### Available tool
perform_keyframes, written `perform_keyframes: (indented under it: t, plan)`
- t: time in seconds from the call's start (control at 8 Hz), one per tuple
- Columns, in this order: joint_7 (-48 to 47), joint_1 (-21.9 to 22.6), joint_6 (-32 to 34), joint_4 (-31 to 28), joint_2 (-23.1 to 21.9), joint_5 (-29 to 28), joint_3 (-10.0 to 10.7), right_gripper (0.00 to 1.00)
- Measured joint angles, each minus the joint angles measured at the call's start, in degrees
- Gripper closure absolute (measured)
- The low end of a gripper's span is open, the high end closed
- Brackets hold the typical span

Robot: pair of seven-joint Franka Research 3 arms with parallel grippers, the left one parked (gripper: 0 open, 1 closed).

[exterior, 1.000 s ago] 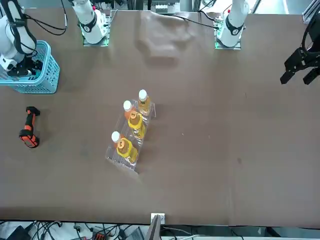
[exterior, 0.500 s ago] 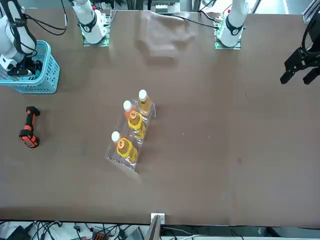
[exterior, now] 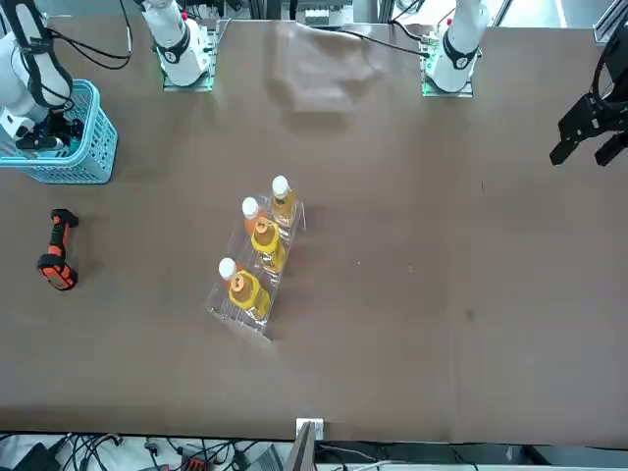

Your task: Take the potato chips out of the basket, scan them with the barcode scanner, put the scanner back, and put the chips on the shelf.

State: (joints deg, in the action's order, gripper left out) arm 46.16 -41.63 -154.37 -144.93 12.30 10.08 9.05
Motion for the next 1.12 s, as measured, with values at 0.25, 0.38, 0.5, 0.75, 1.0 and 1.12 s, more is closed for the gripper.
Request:
perform_keyframes:
  t: [0.25,0.38,0.5,0.75,1.0,1.12]
  plan:
    - [0.1,0.0,0.0,0.2,0.0,0.0,-0.2,0.42]
    - [0.2,0.0,0.0,0.3,0.0,0.0,-0.3,0.48]
    - [0.5,0.0,0.0,0.3,0.0,0.0,-0.3,0.5]
    - [1.2,0.0,0.0,0.4,0.0,0.0,-0.4,0.53]
    - [1.3,0.0,0.0,0.5,-0.1,0.0,-0.6,0.55]
    - [1.3,0.0,0.0,0.7,-0.2,0.0,-0.7,0.55]
